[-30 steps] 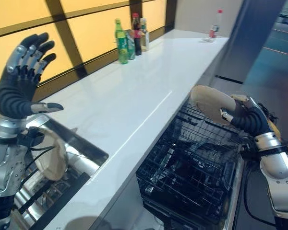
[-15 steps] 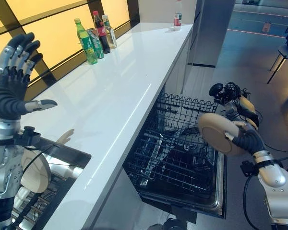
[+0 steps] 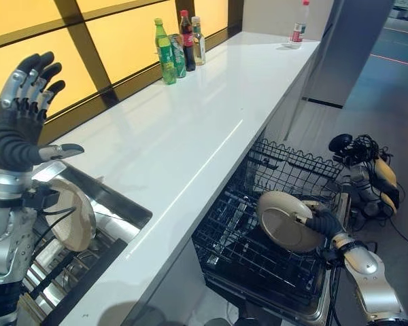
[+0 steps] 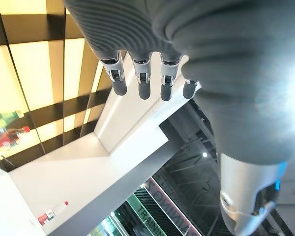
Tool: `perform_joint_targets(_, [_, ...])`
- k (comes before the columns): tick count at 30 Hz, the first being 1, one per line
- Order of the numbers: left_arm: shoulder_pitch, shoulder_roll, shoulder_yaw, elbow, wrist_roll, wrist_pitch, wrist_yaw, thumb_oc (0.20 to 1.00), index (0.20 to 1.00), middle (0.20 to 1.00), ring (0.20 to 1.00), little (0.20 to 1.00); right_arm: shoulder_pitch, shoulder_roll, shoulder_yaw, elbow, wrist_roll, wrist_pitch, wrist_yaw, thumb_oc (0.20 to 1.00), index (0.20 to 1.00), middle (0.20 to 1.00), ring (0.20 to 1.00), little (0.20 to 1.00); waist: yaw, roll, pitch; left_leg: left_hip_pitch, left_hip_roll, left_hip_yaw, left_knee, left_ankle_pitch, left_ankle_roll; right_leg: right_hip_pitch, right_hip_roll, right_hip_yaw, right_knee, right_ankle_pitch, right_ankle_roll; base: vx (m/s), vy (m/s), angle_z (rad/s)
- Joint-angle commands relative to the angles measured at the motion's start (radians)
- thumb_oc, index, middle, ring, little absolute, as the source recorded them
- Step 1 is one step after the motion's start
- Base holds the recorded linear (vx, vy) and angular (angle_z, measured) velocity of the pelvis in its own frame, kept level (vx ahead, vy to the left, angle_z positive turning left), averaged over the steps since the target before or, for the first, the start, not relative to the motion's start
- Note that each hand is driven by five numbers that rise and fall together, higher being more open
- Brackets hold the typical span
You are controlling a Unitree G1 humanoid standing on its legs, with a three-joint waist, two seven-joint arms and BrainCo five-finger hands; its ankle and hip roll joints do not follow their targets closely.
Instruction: Pick up plates and place into dishwasher.
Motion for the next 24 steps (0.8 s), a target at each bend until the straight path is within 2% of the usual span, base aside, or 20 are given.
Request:
perform_joint_targets(1, [-0.002,0.063,-0.005,0.005,-0.009,-0.01,-0.013,1.0,1.0,1.0,1.0,1.0,-0.057,0.013,0.016,0.025,0.083,-0.039,0.045,0.2,0.2,0.2,0.2,0.2,0.0,-0.081,-0.033,-0.018,-0.081,-0.009,0.113,-0.151,0.074,0.021,-0.058,-0.027,-0.139,0.124,0.068,0.07,-0.059,0.06])
perform_joint_targets(7, [0.012,0.074,-0.008,0.006,-0.02,-0.011,-0.03,1.0,1.0,1.0,1.0,1.0,-0.043,0.06,0.029,0.156,0.244,-0.047,0.115,0.2,0.2,0.2,0.2,0.2,0.016,-0.086,-0.031,-0.012,-0.073,-0.018,0.111,-0.149,0.07,0.043,-0.059,-0.047,-0.151,0.122,0.065,0.06,-0.065,0.04])
perform_joint_targets(9, [0.011,0.077,-0.012,0.008,-0.029,-0.007,-0.038,1.0,1.0,1.0,1.0,1.0,-0.04,0.078,0.036,0.2,0.244,-0.057,0.143,0.2,0.2,0.2,0.2,0.2,0.021,-0.087,-0.036,-0.008,-0.069,-0.019,0.107,-0.148,0.067,0.052,-0.059,-0.056,-0.158,0.12,0.064,0.07,-0.076,0.05])
perform_joint_targets(14, [0.013,0.069,-0.023,-0.007,-0.023,0.01,-0.045,1.0,1.0,1.0,1.0,1.0,-0.022,0.076,0.085,0.228,0.167,-0.057,0.183,0.2,0.2,0.2,0.2,0.2,0.027,-0.09,-0.038,-0.01,-0.064,-0.021,0.112,-0.145,0.064,0.059,-0.054,-0.061,-0.161,0.115,0.059,0.04,-0.064,0.04])
perform_joint_targets(19, [-0.013,0.074,-0.065,-0.013,-0.005,0.025,-0.031,1.0,1.0,1.0,1.0,1.0,-0.017,0.041,0.212,0.257,0.01,-0.078,0.215,0.2,0.2,0.2,0.2,0.2,0.037,-0.092,-0.024,-0.021,-0.057,-0.026,0.126,-0.138,0.058,0.064,-0.051,-0.062,-0.158,0.112,0.054,0.01,-0.076,0.0])
perform_joint_targets(24, [-0.047,0.097,-0.115,-0.025,0.01,0.036,0.002,1.0,1.0,1.0,1.0,1.0,-0.048,-0.01,0.356,0.297,-0.192,-0.089,0.195,0.2,0.2,0.2,0.2,0.2,0.055,-0.089,-0.003,-0.034,-0.048,-0.035,0.135,-0.128,0.05,0.071,-0.05,-0.064,-0.162,0.113,0.053,-0.02,-0.076,0.05])
